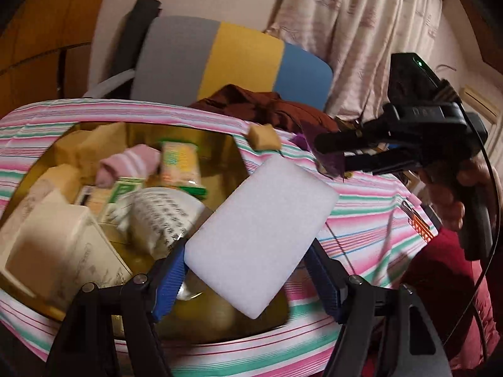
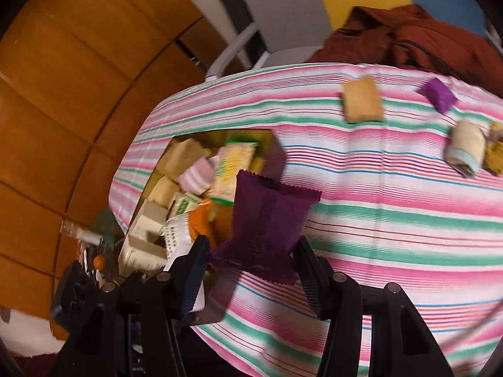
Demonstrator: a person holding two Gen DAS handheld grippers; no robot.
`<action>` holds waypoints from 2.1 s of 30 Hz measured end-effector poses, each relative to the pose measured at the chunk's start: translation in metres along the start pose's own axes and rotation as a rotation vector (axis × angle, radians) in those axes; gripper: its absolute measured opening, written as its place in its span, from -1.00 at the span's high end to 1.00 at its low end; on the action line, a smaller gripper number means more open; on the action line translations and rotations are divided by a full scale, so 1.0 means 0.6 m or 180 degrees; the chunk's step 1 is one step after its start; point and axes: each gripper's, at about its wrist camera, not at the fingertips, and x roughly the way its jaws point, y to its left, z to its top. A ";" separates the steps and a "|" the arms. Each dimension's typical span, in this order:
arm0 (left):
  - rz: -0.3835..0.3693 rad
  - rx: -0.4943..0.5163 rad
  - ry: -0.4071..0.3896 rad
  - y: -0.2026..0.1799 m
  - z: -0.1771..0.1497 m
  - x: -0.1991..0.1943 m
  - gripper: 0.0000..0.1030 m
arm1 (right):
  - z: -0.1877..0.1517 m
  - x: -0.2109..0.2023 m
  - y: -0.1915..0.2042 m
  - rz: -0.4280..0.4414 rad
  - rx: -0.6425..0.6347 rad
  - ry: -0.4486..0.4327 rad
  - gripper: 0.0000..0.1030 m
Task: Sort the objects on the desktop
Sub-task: 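Carry the eraser and purple packet over the gold tray and open both grippers, then move both grippers back from the tray toward the remaining items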
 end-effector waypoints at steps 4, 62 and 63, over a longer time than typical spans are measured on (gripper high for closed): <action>0.0084 -0.0062 -0.0020 0.050 0.021 -0.008 -0.45 | 0.004 0.028 0.030 0.0143 -0.0133 0.0103 -0.08; 0.0545 -0.0256 0.0151 -0.031 0.138 0.029 -0.71 | -0.017 0.021 -0.059 -0.0285 0.0270 -0.0177 -0.54; 0.0516 -0.0201 0.0183 -0.043 0.134 0.037 -0.71 | -0.020 0.015 -0.072 -0.0308 0.0320 -0.0181 -0.54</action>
